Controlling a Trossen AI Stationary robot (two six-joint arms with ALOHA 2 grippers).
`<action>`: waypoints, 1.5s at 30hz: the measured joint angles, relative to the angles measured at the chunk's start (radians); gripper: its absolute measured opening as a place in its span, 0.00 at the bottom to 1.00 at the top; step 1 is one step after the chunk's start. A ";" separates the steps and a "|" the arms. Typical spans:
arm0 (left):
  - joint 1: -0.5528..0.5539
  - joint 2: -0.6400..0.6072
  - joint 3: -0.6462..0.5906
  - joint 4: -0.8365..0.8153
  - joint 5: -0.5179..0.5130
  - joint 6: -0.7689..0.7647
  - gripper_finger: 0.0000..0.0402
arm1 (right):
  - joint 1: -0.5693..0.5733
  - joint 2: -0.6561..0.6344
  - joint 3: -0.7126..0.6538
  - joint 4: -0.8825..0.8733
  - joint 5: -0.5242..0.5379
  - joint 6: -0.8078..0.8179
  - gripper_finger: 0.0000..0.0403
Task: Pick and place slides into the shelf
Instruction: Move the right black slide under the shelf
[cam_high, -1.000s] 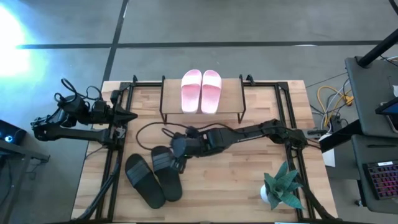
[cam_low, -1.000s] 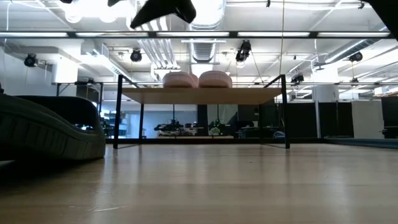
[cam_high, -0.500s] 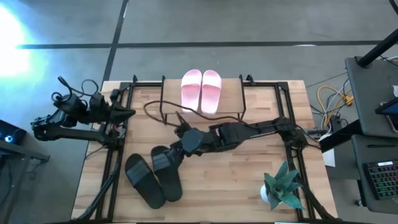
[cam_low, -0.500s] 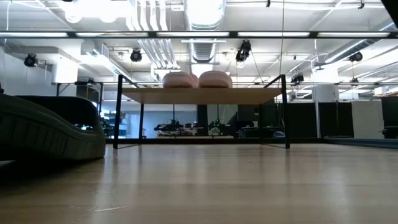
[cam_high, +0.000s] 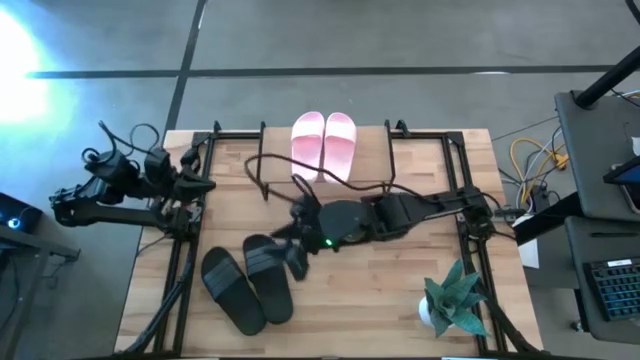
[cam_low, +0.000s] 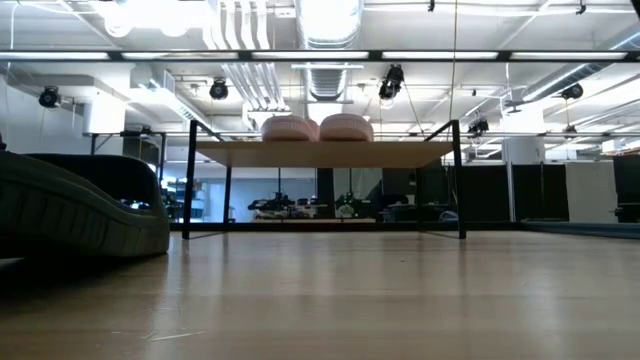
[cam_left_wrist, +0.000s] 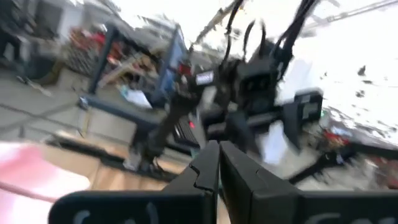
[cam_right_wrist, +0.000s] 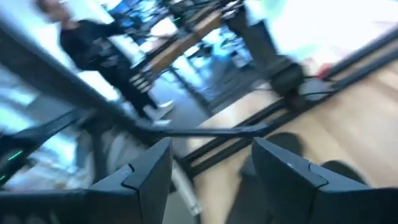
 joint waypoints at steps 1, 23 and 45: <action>0.000 0.005 0.000 -0.011 0.016 -0.002 0.00 | 0.003 -0.001 0.000 0.001 -0.033 -0.017 0.52; 0.000 0.087 -0.141 0.190 0.135 -0.080 0.00 | -0.166 -0.182 -0.716 0.584 -0.384 -0.016 0.52; -0.001 0.367 -0.136 0.712 0.185 -0.107 0.00 | -0.234 -1.029 -1.516 0.679 -0.258 -0.108 0.52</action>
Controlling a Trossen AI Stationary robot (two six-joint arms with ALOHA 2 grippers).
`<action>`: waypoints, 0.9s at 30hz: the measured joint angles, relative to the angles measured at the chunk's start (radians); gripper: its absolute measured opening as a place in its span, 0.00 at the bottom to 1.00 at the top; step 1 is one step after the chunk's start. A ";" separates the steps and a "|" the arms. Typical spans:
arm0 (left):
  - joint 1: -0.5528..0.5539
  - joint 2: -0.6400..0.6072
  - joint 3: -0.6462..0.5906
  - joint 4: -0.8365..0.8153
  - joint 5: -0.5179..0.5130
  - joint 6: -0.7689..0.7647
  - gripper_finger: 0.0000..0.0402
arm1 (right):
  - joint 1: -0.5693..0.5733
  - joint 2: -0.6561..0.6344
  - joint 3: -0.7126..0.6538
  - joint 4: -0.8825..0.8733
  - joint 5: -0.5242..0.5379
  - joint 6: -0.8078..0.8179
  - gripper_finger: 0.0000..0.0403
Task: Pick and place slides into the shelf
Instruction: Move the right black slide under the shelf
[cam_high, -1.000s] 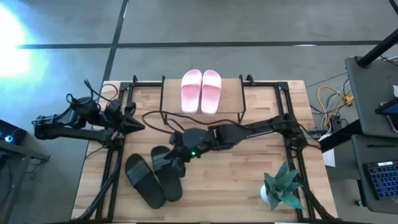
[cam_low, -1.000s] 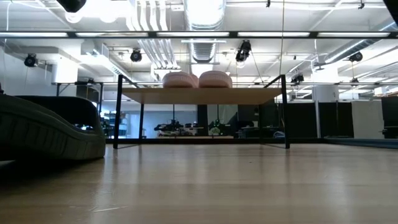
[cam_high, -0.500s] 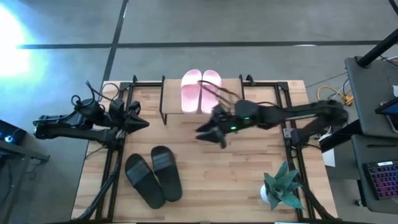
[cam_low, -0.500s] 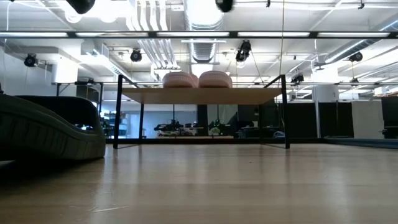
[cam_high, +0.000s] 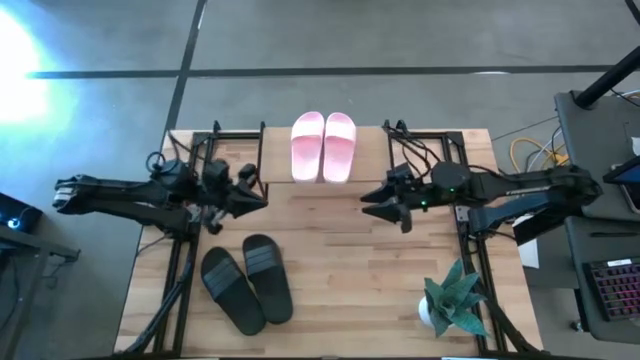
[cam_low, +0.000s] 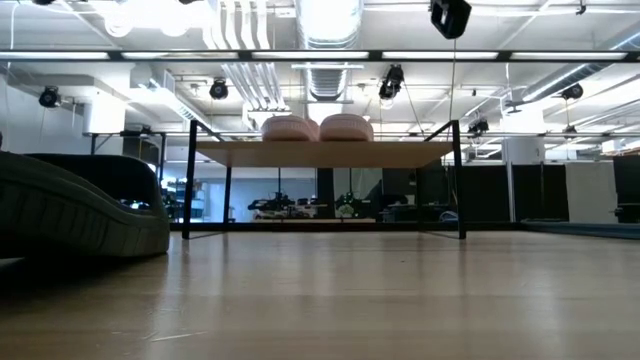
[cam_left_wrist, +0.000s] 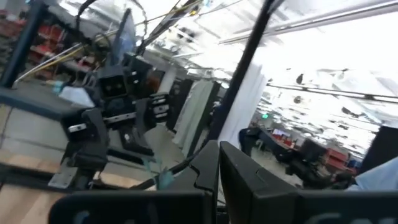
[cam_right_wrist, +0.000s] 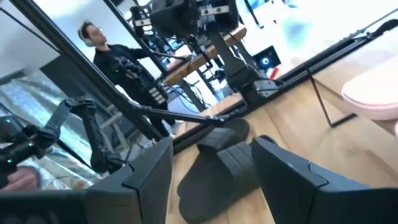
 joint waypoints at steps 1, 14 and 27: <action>0.002 0.016 0.008 -0.004 -0.005 -0.005 0.00 | 0.000 -0.004 -0.007 -0.003 0.000 0.000 0.52; -0.154 0.137 0.424 -1.121 -0.573 0.038 0.00 | 0.000 -0.006 -0.015 -0.016 -0.002 -0.023 0.52; -0.440 0.418 0.668 -1.742 -0.694 -0.338 0.00 | -0.102 -0.021 -0.042 -0.073 -0.332 -0.158 0.52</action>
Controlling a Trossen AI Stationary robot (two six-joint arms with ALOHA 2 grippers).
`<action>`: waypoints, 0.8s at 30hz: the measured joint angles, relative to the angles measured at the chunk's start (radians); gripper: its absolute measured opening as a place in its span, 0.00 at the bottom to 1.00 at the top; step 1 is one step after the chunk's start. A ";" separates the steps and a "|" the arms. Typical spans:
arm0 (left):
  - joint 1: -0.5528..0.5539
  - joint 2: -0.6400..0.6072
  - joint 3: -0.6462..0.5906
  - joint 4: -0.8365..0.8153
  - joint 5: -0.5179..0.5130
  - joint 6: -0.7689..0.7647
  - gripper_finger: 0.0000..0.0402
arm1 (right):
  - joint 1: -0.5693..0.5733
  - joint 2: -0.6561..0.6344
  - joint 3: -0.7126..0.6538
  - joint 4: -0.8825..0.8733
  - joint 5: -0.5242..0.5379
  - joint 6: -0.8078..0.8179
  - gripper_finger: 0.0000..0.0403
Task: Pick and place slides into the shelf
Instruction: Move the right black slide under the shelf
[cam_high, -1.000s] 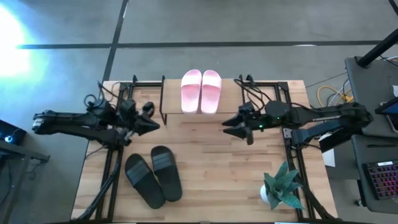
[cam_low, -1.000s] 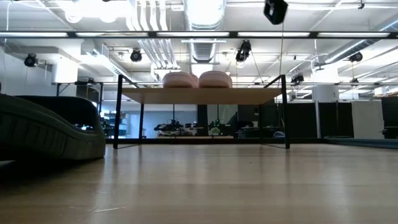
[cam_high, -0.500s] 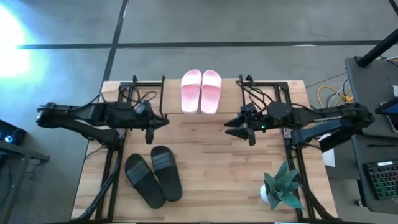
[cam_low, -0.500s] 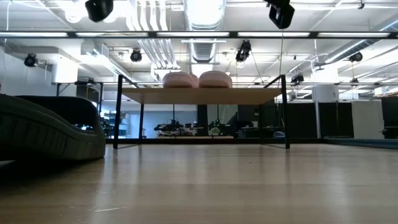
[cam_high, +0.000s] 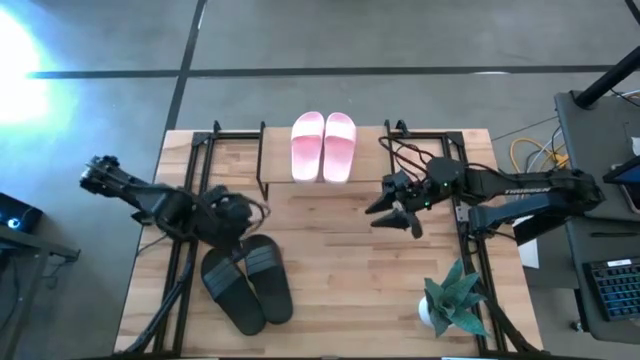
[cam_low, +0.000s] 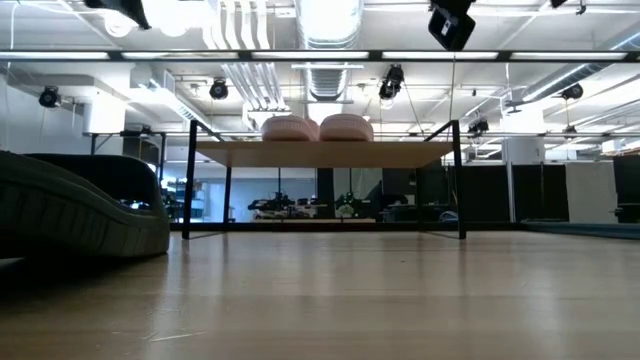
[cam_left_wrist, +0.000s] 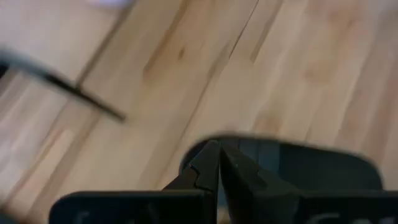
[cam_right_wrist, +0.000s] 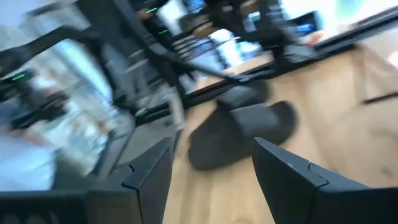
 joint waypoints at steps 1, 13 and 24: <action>-0.025 0.027 0.015 -0.035 0.000 -0.045 0.00 | -0.025 -0.003 -0.015 0.012 -0.051 -0.006 0.52; -0.324 0.301 0.197 -0.275 0.023 -0.459 0.00 | -0.164 -0.036 -0.199 0.149 -0.200 0.004 0.52; -0.535 0.491 0.246 -0.304 0.056 -0.790 0.00 | -0.167 -0.108 -0.318 0.255 -0.191 0.150 0.52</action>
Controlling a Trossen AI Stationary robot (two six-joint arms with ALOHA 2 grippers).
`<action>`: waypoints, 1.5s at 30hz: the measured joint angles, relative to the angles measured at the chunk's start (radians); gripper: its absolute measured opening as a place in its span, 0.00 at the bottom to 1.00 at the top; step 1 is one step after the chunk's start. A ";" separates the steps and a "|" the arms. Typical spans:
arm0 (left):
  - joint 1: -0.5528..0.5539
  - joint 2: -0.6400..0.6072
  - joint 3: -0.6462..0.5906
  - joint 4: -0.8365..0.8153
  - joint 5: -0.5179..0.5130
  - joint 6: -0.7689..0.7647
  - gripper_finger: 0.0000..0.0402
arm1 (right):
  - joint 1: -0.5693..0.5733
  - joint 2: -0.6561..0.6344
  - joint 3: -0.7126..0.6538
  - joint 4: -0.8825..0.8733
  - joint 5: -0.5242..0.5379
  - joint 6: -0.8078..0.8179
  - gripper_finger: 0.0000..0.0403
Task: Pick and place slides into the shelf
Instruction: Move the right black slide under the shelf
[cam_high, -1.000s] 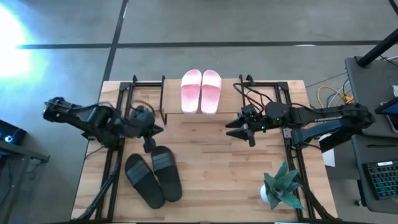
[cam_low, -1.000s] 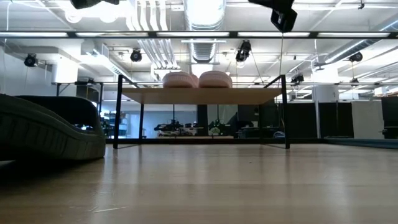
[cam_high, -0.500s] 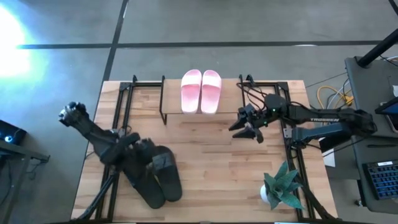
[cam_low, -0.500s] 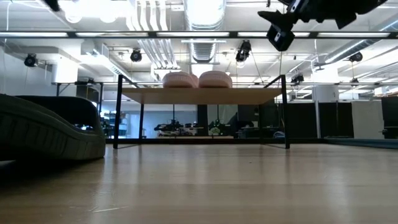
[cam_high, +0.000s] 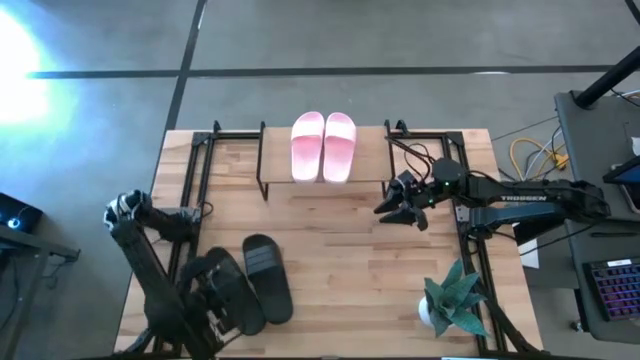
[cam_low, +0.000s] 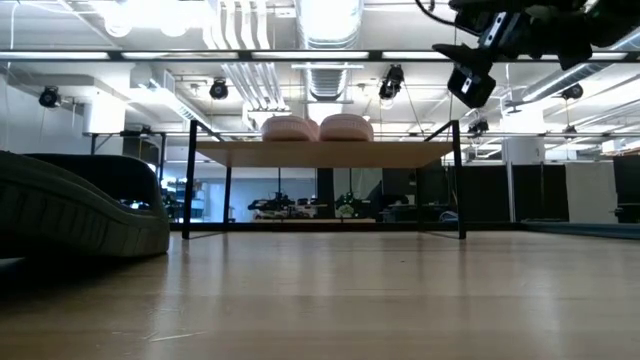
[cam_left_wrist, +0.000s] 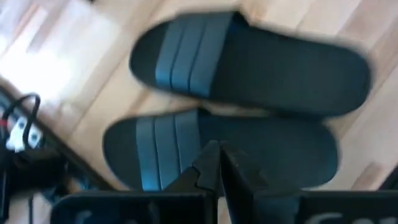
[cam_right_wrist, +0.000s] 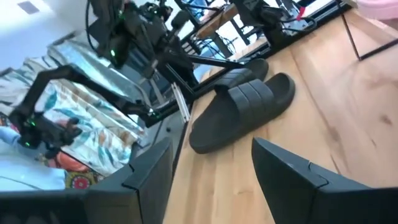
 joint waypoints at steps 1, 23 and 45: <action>-0.008 0.019 -0.003 0.000 0.023 -0.014 0.00 | 0.000 -0.006 -0.004 0.003 0.002 0.006 0.52; 0.001 0.192 0.050 0.002 0.218 -0.411 0.31 | 0.000 -0.109 0.000 0.010 -0.167 -0.030 0.52; 0.065 0.397 0.033 0.001 0.348 -0.371 0.36 | 0.000 -0.098 0.000 -0.149 -0.158 -0.086 0.52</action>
